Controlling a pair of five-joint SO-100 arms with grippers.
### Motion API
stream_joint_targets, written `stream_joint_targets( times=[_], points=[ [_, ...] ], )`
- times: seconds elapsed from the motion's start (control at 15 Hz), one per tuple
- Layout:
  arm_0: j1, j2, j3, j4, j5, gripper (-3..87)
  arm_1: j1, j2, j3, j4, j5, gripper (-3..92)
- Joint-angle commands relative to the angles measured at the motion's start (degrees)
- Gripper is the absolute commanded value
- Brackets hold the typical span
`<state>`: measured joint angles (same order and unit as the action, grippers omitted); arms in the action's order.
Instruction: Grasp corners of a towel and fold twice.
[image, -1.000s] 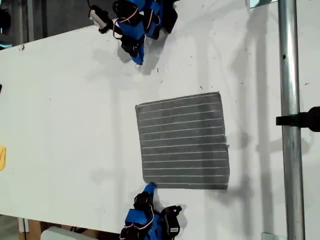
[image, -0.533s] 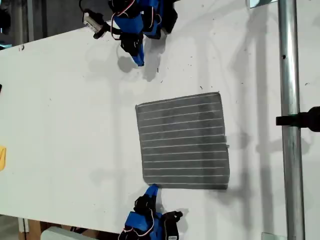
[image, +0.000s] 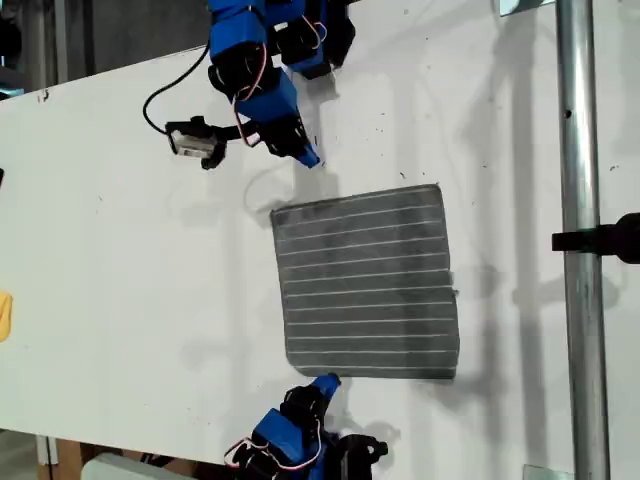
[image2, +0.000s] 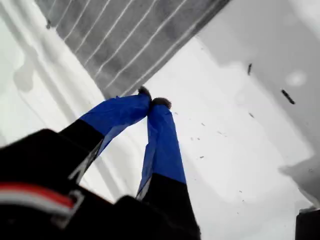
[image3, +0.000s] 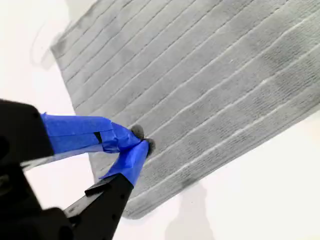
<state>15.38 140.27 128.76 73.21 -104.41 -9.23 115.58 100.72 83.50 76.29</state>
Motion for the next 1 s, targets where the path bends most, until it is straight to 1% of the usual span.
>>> stream_joint_targets(
  times=[0.0, 0.07, 0.13, 0.33, 0.53, 0.6, 0.67, 0.73, 0.8, 0.93],
  points=[
    [6.1, -14.3, -15.9, 2.7, -1.0, -2.9, -6.3, -15.6, -21.7, 5.4, -2.7, -0.3],
    [7.8, -18.7, -20.0, 3.3, -1.1, -2.9, -8.6, -21.8, -28.5, 6.9, -3.3, -0.3],
    [9.1, -21.0, -22.1, 2.1, -0.7, -2.9, -10.7, -26.8, -33.6, 7.3, -4.0, -0.3],
    [11.2, -25.4, -24.9, 1.7, -0.9, -2.9, -16.3, -39.7, -46.7, 8.3, -5.9, -0.3],
    [11.6, -26.6, -24.7, 0.0, -0.4, -2.9, -20.0, -45.8, -49.5, 2.3, -7.1, -0.3],
    [11.5, -27.0, -24.7, -0.3, -0.4, -2.9, -20.8, -47.5, -49.7, 2.2, -7.1, 3.7],
    [11.5, -27.3, -24.6, -0.8, -0.3, -2.9, -21.5, -49.0, -49.8, 2.5, -7.1, 22.2],
    [11.5, -27.8, -24.6, -1.1, -0.3, -2.9, -22.1, -50.7, -49.9, 2.2, -8.1, 27.5],
    [11.5, -28.3, -24.6, -1.4, -0.3, -2.9, -22.4, -52.9, -50.5, 2.1, -8.5, 30.0],
    [11.7, -29.1, -24.6, -1.6, -0.8, -2.9, -22.3, -57.2, -51.3, 1.5, -8.6, 31.3]
  ],
)
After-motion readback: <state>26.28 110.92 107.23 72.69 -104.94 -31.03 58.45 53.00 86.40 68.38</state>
